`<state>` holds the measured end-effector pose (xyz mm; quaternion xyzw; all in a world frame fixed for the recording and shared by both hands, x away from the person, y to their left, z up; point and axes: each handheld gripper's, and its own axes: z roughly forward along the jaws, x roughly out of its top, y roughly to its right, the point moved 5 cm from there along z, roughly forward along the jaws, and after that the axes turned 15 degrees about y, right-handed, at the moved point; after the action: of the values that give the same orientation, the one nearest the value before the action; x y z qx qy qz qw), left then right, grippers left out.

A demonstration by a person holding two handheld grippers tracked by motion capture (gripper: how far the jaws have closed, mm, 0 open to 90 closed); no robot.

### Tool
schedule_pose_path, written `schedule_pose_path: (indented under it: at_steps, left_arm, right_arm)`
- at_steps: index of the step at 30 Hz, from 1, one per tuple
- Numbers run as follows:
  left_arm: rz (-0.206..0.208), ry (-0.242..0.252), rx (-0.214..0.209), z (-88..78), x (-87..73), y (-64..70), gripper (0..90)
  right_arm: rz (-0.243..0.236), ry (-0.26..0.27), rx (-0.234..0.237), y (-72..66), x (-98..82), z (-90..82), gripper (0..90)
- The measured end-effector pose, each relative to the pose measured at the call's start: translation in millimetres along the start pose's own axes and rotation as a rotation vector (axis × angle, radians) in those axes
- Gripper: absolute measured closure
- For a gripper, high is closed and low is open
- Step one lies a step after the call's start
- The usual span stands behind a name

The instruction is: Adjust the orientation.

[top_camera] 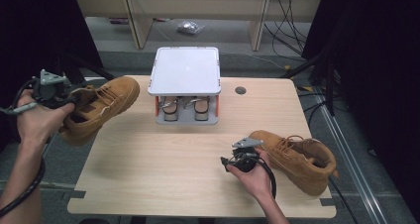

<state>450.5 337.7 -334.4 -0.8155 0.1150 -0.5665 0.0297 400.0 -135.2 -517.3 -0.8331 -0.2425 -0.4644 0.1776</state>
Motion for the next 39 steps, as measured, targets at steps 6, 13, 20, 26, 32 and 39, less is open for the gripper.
schedule_pose_path:
  at_steps: [6, 13, 20, 26, 32, 39]
  left_arm:
    - [-0.01, 0.009, -0.001, 1.9, 3.3, -0.2, 83.1]
    - [-0.01, 0.019, 0.013, 4.6, 9.4, -0.7, 83.1]
    - [-0.02, 0.036, 0.024, 7.9, 14.0, -1.6, 83.1]
    - [-0.021, 0.041, 0.031, 11.2, 17.6, -1.1, 83.0]
    - [-0.035, 0.054, 0.037, 14.6, 21.0, -1.8, 83.1]
    - [-0.029, 0.069, 0.041, 18.1, 25.6, -0.4, 83.1]
  right_arm:
    - [0.024, -0.015, 0.001, -2.4, -0.3, -0.7, 44.8]
    - [0.027, -0.012, 0.004, -4.5, -0.1, 0.3, 44.8]
    - [0.026, -0.012, 0.0, -3.0, 0.3, 0.0, 44.8]
    - [0.021, -0.013, 0.002, -3.3, 0.1, 0.2, 44.8]
    - [0.028, -0.01, -0.002, -3.1, 0.8, -0.7, 44.8]
    - [0.032, -0.011, -0.003, -2.7, 0.7, -1.2, 44.8]
